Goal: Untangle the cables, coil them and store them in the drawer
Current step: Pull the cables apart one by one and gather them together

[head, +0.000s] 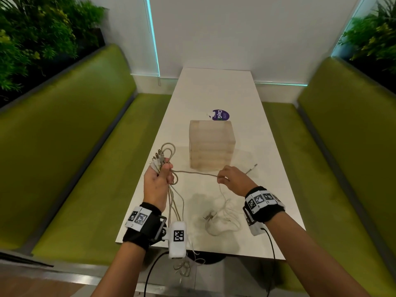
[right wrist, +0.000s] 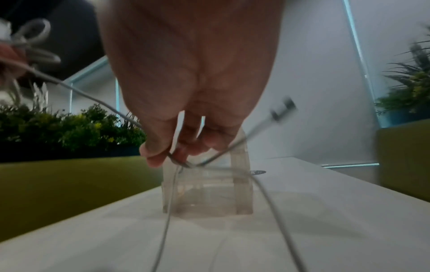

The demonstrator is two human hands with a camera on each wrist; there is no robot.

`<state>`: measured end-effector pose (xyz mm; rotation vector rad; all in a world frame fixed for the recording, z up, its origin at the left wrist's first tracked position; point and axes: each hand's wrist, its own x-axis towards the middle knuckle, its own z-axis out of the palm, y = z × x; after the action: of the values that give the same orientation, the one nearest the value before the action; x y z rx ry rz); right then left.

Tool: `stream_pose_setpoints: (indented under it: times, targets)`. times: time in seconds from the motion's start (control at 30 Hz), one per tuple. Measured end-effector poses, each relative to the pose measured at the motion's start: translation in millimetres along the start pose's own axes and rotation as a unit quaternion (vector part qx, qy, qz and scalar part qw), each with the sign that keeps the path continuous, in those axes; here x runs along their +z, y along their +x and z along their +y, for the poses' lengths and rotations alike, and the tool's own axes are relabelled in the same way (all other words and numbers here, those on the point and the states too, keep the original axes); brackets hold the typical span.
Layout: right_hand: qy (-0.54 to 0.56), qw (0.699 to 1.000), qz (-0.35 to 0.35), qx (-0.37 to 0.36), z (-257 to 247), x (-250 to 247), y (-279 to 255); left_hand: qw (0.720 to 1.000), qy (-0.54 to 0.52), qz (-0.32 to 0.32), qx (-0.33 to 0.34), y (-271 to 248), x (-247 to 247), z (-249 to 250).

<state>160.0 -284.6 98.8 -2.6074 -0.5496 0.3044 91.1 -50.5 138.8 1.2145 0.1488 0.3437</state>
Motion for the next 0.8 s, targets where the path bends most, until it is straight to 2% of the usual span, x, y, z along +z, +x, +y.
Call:
stream_pose_setpoints:
  times: [0.2, 0.37, 0.57, 0.7, 0.8]
  targets:
    - [-0.045, 0.997, -0.028, 0.051, 11, 9, 6, 0.999, -0.037, 0.02, 0.026, 1, -8, 18]
    - [-0.014, 0.998, -0.003, 0.063, 29, 6, -5, 0.998, -0.04, 0.045, 0.029, 9, -26, 24]
    - [0.069, 0.993, 0.084, 0.054, 16, -7, -11, 1.0, -0.025, -0.002, 0.009, 3, -11, 14]
    - [0.157, 0.98, 0.086, 0.091, 11, -15, -15, 0.999, -0.012, -0.037, -0.001, -4, 1, 11]
    - [0.083, 0.991, 0.065, 0.084, 14, -14, -19, 0.999, -0.01, -0.045, -0.007, -8, 3, 10]
